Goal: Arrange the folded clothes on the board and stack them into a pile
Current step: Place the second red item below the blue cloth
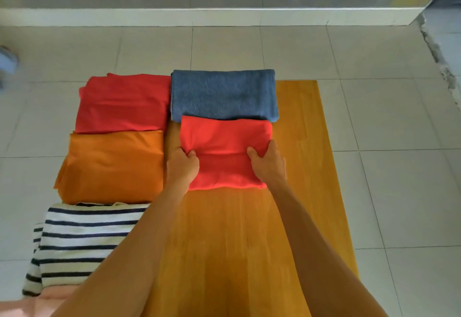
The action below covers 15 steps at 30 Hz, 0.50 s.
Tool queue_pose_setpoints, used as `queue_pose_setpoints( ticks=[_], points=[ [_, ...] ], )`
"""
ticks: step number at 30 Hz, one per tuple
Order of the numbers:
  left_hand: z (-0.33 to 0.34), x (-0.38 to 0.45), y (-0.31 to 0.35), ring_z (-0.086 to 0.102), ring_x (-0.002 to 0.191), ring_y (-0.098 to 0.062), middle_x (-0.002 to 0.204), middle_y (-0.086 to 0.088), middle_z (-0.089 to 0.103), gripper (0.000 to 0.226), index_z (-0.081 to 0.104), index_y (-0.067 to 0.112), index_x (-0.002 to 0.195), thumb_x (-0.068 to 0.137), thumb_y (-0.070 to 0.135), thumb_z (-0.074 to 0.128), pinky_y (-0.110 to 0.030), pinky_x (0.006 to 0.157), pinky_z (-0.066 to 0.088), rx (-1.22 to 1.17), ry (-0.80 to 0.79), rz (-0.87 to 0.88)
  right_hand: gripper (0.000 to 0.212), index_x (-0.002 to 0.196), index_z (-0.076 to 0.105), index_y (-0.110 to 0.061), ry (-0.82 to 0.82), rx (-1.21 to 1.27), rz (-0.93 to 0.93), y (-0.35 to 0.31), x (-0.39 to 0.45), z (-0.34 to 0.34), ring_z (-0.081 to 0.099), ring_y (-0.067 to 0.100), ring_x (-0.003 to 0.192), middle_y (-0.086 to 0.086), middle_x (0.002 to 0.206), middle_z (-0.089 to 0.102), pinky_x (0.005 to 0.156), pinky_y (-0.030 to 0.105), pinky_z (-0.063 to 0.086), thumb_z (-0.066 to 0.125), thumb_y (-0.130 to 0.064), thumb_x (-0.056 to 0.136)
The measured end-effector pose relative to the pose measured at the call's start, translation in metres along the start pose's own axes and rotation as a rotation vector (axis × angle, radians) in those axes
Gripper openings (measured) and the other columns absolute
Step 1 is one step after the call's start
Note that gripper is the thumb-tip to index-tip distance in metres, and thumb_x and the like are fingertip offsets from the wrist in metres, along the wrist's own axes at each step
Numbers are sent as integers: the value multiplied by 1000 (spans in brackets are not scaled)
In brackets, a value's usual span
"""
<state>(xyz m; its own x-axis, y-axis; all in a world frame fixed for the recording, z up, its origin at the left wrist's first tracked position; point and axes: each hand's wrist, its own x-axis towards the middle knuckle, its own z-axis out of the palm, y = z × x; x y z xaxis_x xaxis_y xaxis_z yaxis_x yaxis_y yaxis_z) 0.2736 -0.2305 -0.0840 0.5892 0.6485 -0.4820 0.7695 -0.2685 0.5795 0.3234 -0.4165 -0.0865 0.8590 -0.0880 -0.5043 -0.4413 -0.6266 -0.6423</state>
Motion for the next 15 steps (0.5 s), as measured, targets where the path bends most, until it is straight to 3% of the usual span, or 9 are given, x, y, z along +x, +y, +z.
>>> queue_pose_setpoints(
  ticks=[3, 6, 9, 11, 13, 15],
  points=[
    [-3, -2, -1, 57, 110, -36, 120, -18, 61, 34, 54, 1, 120, 97, 26, 48, -31, 80, 39, -23, -23, -2, 53, 126, 52, -12, 21, -16, 9, -4, -1, -4, 63, 35, 110, 9, 118, 66, 90, 47, 53, 66, -48, 89],
    [-18, -4, -5, 59, 110, -31, 119, -13, 63, 36, 55, 2, 123, 93, 23, 54, -32, 82, 42, -38, -42, 61, 57, 132, 50, -7, 11, 50, 63, -13, -5, -10, 60, 32, 112, 13, 127, 62, 88, 40, 49, 70, -39, 89],
    [-53, -7, -17, 59, 106, -16, 122, -7, 63, 36, 56, 8, 128, 93, 18, 56, -24, 82, 41, -109, 40, 145, 59, 137, 49, -9, 254, 61, 9, -35, -23, -12, 51, 35, 125, 15, 137, 53, 105, 51, 44, 70, -33, 86],
    [-81, -5, -29, 51, 100, -7, 125, -3, 62, 34, 57, 13, 128, 95, 20, 53, -19, 79, 36, -79, 120, 179, 46, 128, 56, -11, 310, 108, -103, -54, -42, -6, 55, 32, 120, 10, 126, 59, 100, 46, 46, 68, -29, 88],
    [-108, 6, -44, 49, 99, -6, 126, -3, 61, 32, 58, 14, 127, 96, 21, 52, -16, 77, 35, -7, 184, 221, 33, 113, 64, -17, 100, 212, -153, -76, -62, 14, 65, 23, 102, -1, 107, 68, 92, 44, 54, 66, -35, 86],
    [-136, 24, -61, 51, 104, -15, 128, -8, 58, 34, 56, 12, 128, 95, 22, 53, -22, 83, 40, 37, 298, 204, 35, 103, 67, -17, -141, 190, -179, -92, -73, 49, 71, 22, 87, -5, 89, 72, 88, 50, 59, 64, -43, 79]
  ],
)
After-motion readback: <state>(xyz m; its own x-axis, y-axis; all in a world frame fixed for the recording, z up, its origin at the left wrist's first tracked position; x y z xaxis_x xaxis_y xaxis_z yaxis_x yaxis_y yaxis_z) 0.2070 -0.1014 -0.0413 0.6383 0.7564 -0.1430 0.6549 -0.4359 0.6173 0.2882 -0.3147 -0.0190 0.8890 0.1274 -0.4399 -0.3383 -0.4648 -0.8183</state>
